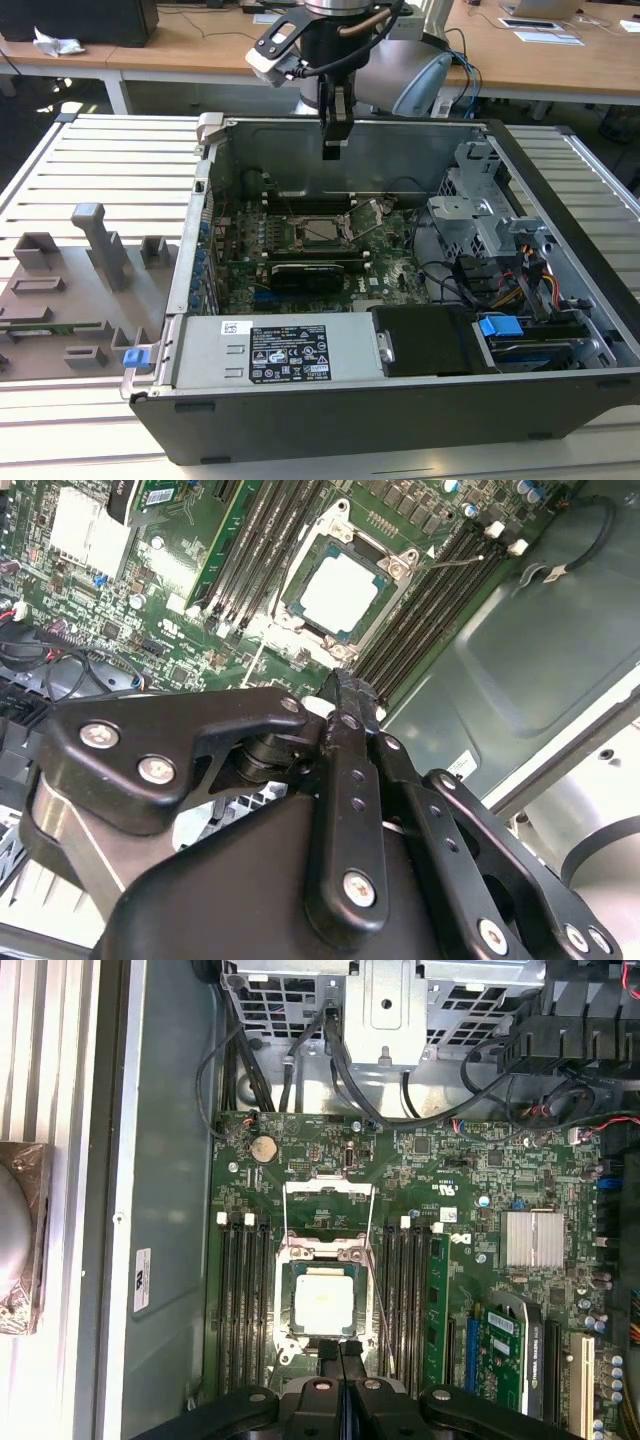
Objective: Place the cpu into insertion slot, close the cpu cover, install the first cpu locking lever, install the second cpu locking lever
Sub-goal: 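Close the cpu cover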
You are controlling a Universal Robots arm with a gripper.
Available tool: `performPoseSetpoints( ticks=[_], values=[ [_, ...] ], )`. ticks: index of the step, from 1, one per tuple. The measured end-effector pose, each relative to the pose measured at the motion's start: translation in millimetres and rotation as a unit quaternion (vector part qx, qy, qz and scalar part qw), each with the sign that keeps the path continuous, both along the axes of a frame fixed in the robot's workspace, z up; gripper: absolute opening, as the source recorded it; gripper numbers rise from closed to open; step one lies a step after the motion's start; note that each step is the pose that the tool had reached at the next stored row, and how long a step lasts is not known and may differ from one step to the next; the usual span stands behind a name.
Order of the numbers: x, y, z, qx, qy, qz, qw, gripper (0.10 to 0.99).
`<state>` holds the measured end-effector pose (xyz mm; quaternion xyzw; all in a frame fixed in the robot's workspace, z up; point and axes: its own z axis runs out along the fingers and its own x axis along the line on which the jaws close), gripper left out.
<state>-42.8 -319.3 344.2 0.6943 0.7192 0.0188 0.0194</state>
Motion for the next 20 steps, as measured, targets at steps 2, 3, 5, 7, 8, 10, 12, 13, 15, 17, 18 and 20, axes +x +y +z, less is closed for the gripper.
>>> performPoseSetpoints(
  ticks=[2, 3, 5, 7, 8, 10, 12, 13, 15, 17, 18, 20],
  values=[
    [0.0, 0.0, 0.1, -0.0001, 0.0, 0.0, 1.0, 0.106],
    [0.0, 0.0, 0.0, 0.0, 0.0, 0.0, 1.0, 0.106],
    [7.8, 0.0, 0.0, 0.0, 0.0006, 0.0, 1.0, 0.106],
    [18.8, 0.3, 0.1, -0.0002, 0.0035, 0.0, 1.0, 0.106],
    [22.6, 0.3, 0.1, -0.0002, 0.0052, 0.0, 1.0, 0.106],
    [39.8, 0.9, 0.0, -0.0002, 0.0133, 0.0, 0.9999, 0.106],
    [61.9, 1.6, 0.2, -0.0003, 0.024, 0.0, 0.9997, 0.106],
    [71.1, 1.9, 0.1, -0.0002, 0.0289, 0.0, 0.9996, 0.106],
    [79.7, 2.3, 0.0, -0.0001, 0.0344, 0.0, 0.9994, 0.106],
    [85.2, 2.3, -1.3, -0.0002, 0.0383, 0.0, 0.9993, 0.106],
    [86.0, 2.3, -2.6, -0.0002, 0.0387, 0.0, 0.9993, 0.106],
    [88.9, 2.4, -9.0, -0.0002, 0.0402, 0.0, 0.9992, 0.106]
  ],
)
